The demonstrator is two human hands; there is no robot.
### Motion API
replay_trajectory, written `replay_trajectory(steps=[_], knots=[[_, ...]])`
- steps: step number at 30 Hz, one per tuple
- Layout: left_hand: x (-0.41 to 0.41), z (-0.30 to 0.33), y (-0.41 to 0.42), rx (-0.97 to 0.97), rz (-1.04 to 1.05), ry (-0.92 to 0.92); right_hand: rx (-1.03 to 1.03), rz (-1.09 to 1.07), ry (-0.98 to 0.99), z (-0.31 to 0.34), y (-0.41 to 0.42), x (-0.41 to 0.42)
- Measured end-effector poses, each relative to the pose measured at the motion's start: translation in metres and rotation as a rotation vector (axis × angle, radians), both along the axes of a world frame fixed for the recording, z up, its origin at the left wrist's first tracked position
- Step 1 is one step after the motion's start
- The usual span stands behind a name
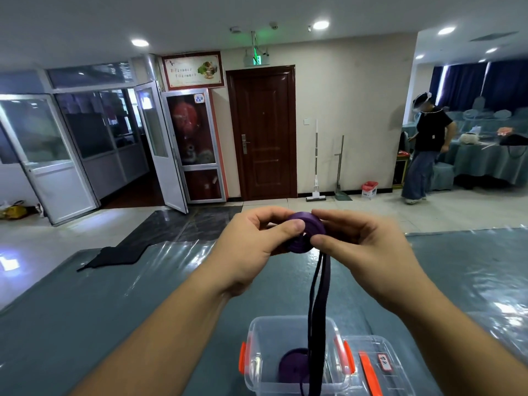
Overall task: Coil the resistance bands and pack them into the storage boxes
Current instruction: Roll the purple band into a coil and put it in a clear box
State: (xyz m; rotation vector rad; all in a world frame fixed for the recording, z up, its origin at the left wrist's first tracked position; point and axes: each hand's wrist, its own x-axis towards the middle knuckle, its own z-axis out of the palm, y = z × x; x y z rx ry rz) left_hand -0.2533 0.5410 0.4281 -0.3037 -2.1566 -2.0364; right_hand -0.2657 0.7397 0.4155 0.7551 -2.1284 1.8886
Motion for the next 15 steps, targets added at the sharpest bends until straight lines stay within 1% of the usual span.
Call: replay_trajectory(steps=[1, 2, 3, 6, 7, 8, 10, 13, 14, 15], knots=[[-0.001, -0.003, 0.002, 0.03, 0.004, -0.013, -0.007, -0.008, -0.002, -0.002, 0.0, 0.0], [-0.001, -0.004, 0.002, 0.013, 0.018, -0.018, 0.013, -0.007, -0.006, -0.002, 0.0, -0.001], [-0.002, -0.005, 0.0, -0.047, 0.034, -0.017, 0.052, 0.003, -0.015, -0.002, 0.001, -0.002], [-0.004, 0.0, -0.01, -0.353, 0.007, 0.011, 0.196, 0.034, -0.044, 0.005, 0.006, -0.005], [-0.004, 0.002, -0.013, -0.405, -0.002, 0.026, 0.217, 0.045, -0.047, 0.007, 0.006, -0.005], [-0.005, 0.003, -0.014, -0.4, 0.004, 0.04, 0.203, 0.051, -0.048, 0.008, 0.006, -0.006], [-0.007, 0.002, -0.011, -0.272, 0.026, 0.053, 0.087, 0.044, -0.056, 0.006, 0.003, -0.007], [-0.009, -0.006, -0.002, 0.057, -0.03, -0.003, -0.088, 0.011, -0.031, -0.003, -0.005, -0.008], [-0.01, -0.01, 0.001, 0.134, -0.051, -0.019, -0.124, 0.0, -0.029, -0.006, -0.006, -0.007], [-0.01, -0.013, 0.002, 0.17, -0.06, -0.03, -0.132, -0.012, -0.028, -0.008, -0.007, -0.007]])
